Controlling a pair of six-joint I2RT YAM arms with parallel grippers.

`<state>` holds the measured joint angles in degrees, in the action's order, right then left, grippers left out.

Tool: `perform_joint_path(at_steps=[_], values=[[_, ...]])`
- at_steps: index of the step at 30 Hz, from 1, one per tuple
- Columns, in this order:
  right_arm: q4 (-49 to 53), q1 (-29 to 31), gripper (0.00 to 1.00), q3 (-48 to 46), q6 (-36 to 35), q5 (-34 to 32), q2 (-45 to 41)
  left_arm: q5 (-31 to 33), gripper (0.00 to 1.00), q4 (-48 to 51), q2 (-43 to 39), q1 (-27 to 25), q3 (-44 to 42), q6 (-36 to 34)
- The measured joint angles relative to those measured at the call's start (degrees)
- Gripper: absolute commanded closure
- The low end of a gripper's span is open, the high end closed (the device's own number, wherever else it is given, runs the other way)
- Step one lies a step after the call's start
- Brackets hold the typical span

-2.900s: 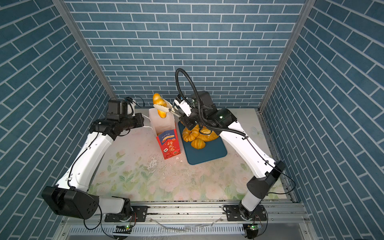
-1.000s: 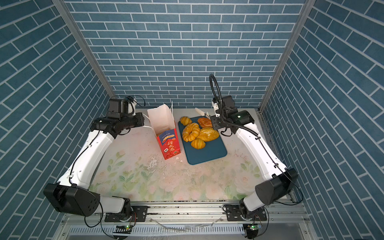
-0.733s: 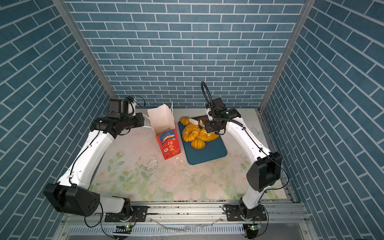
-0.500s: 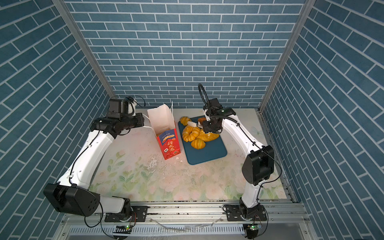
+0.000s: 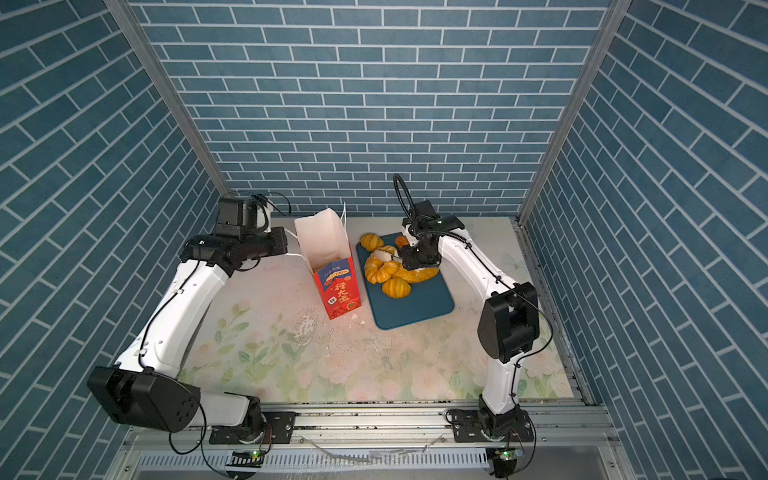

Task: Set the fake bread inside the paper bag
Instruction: 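Lower the tongs onto the twisted bread ring on the tray, then lift the twisted ring with the tongs and swing it toward the bag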

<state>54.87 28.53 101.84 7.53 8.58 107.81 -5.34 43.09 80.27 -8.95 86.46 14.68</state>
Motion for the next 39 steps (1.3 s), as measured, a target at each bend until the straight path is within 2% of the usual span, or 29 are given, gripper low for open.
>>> perform_joint_path(at_steps=[4,12,18,30,35,39], values=[[-0.02,0.00,0.60,0.00,-0.09,0.33,1.09,-0.02,0.87,0.00,0.04,0.00,0.00,0.00],[-0.20,0.02,0.73,-0.11,-0.44,0.72,1.49,-0.11,0.87,-0.04,0.17,0.00,0.00,0.00],[-1.51,0.07,0.80,-2.01,-0.44,-0.37,-0.50,-0.33,0.87,-0.04,0.24,0.00,0.00,-0.04],[-1.81,0.07,0.84,-6.56,-0.20,-3.78,-10.40,-1.42,0.86,-0.02,1.11,0.00,0.02,-0.15],[-1.18,0.04,0.84,-6.01,-0.02,-7.58,-14.91,-1.64,0.86,-0.07,1.11,0.04,0.02,-0.13],[-0.02,0.04,0.84,-2.03,-0.09,-11.28,-17.79,-1.79,0.86,-0.07,1.11,0.04,0.02,-0.13]])
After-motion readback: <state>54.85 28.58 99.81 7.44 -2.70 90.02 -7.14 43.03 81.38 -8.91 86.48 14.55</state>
